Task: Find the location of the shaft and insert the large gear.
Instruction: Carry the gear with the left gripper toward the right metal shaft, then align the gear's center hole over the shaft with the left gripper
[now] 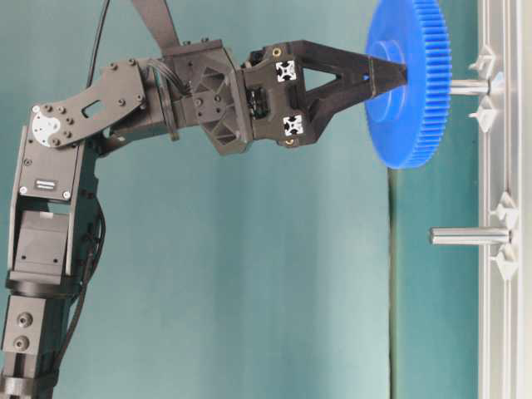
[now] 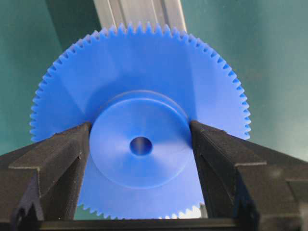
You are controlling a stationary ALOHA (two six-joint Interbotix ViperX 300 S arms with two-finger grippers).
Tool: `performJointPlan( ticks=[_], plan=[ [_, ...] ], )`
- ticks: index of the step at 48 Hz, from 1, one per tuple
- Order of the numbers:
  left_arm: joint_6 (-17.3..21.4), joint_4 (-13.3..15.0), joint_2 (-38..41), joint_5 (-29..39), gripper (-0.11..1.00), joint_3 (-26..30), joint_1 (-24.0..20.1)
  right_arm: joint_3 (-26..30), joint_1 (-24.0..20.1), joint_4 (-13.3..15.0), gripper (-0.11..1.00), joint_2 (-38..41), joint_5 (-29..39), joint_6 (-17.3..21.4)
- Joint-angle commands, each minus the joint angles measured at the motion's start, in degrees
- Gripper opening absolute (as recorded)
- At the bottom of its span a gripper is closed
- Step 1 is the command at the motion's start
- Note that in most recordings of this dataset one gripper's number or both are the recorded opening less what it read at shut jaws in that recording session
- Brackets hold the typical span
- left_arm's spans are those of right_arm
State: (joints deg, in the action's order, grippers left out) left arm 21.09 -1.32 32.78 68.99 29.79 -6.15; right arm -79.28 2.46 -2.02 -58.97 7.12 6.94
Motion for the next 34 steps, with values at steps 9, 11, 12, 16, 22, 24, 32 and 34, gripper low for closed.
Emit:
performJointPlan(
  ticks=[9,11,12,16,22,24,32,34],
  plan=[
    [-0.4,-0.2,-0.8,-0.2,0.69,1.5,-0.3,0.5,0.1,0.1,0.02,0.4,-0.4,0.6],
    [-0.4,-0.3,-0.8,-0.2,0.69,1.3,-0.3,0.4,0.1,0.1,0.02,0.3,-0.5,0.6],
    [-0.4,-0.3,-0.8,-0.2,0.69,1.3,-0.3,0.4,0.1,0.1,0.02,0.3,-0.5,0.6],
    [-0.4,-0.2,-0.9,-0.2,0.69,1.3,-0.4,0.4,0.1,0.1,0.02,0.2,-0.5,0.6],
    [-0.3,-0.3,-1.1,0.2,0.69,1.2,-0.4,0.4,0.1,0.1,0.02,0.2,-0.5,0.6],
    [-0.3,-0.3,-1.1,0.4,0.69,1.2,-0.6,0.4,0.2,0.1,0.02,0.2,-0.4,0.6],
    [0.0,-0.2,-1.2,0.6,0.69,1.2,-1.5,0.4,0.2,0.1,0.02,0.1,-0.5,0.6],
    [0.0,-0.3,-1.2,0.8,0.69,1.2,-1.7,0.4,0.1,0.1,0.02,0.2,-0.4,0.6]
  ],
)
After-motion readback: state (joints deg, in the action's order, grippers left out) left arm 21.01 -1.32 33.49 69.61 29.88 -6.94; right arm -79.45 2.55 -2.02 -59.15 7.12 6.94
